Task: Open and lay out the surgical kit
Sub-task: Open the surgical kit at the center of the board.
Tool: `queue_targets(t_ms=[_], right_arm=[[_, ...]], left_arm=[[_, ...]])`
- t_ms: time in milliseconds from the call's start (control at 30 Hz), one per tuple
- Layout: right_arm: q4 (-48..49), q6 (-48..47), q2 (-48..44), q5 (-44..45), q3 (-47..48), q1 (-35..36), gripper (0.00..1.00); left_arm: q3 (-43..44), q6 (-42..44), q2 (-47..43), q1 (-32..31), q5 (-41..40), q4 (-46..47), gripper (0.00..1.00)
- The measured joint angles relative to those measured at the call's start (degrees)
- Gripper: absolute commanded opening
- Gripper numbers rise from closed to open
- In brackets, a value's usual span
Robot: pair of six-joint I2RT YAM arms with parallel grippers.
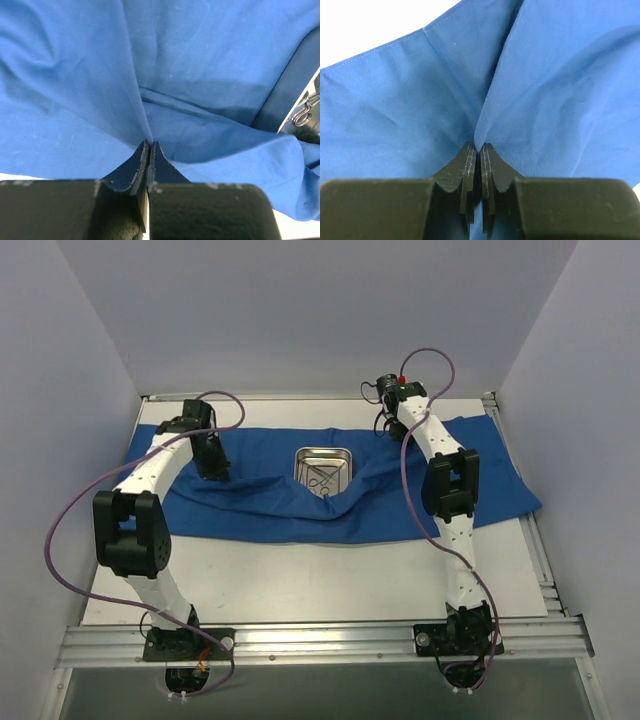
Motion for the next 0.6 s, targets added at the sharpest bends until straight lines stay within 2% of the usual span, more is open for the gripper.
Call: queue_targets(t_ms=[133, 233, 467, 600], right_arm=[[-0.07, 0.24, -3.23, 0.13, -3.3, -0.57, 0.0], [1.29, 0.9, -10.56, -0.92, -11.93, -1.6, 0.0], [7.74, 4.72, -35.3, -6.58, -37.31, -10.21, 0.0], [10.19, 8.55, -50.84, -11.1, -52.72, -14.14, 0.0]], left_arm=[[-2.75, -0.33, -3.58, 2.12, -0.39, 0.0, 0.02], [-7.52, -1.2, -8.74, 5.11, -0.37, 0.2, 0.02], [-20.55, -3.93, -25.11, 15.85, 0.9, -0.07, 0.02], [-26.25, -5.88, -37.38, 18.36, 3.85, -1.81, 0.02]])
